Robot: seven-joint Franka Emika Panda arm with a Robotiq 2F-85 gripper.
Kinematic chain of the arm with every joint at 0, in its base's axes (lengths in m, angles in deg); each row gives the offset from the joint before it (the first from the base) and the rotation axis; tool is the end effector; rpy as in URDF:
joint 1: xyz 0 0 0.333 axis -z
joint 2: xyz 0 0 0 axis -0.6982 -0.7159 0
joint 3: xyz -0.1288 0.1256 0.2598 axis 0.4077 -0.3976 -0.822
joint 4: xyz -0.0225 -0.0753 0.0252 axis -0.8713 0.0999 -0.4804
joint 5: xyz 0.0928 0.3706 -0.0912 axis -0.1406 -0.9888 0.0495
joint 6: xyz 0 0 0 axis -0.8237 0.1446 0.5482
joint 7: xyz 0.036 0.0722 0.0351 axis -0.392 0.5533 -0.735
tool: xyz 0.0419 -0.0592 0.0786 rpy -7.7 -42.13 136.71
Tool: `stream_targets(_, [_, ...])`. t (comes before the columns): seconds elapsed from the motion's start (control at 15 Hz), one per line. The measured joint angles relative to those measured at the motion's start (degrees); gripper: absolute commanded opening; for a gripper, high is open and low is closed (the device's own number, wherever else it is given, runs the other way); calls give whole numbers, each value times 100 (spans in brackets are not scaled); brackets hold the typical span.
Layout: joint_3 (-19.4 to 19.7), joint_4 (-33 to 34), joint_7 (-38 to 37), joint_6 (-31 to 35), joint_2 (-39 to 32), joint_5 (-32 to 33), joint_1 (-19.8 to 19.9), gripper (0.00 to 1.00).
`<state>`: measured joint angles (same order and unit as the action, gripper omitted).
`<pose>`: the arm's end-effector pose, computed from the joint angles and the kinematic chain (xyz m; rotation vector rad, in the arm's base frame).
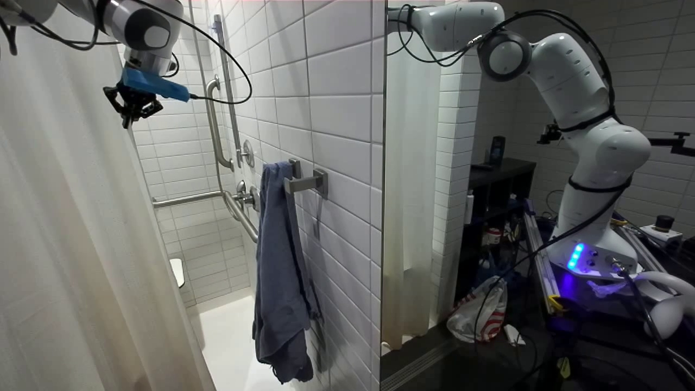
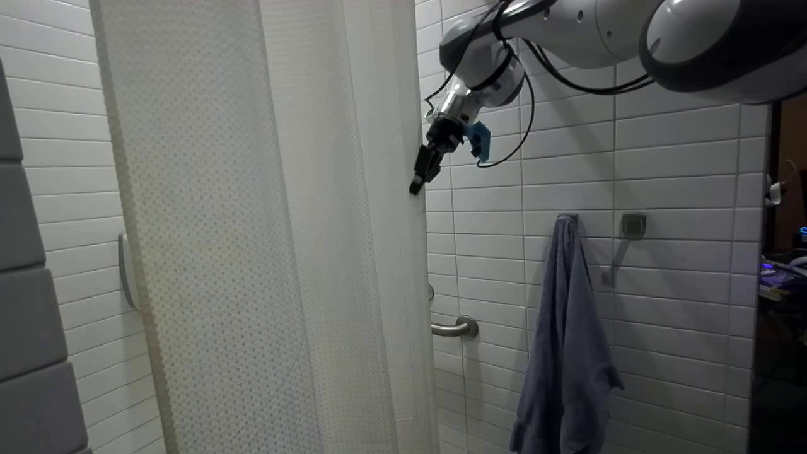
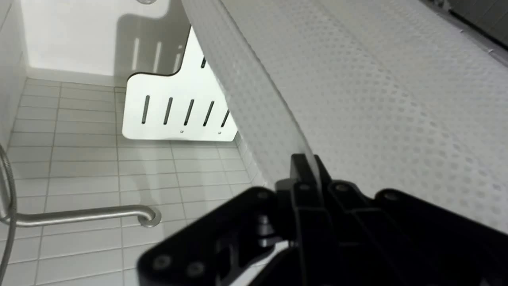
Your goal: Move the shower curtain to the left
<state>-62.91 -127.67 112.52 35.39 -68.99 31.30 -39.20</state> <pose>0.7245 0.0322 0.5542 -2.3766 -1.0757 -0.4325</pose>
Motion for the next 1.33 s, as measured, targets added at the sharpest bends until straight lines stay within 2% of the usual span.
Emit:
stream_targets(0.33, [-36, 4, 129, -907, 155, 239, -140, 0])
stream_targets(1.0, [-177, 279, 464, -2042, 126, 705, -695, 0])
stream_targets(1.33, [-197, 618, 693, -2666, -38, 987, -966, 0])
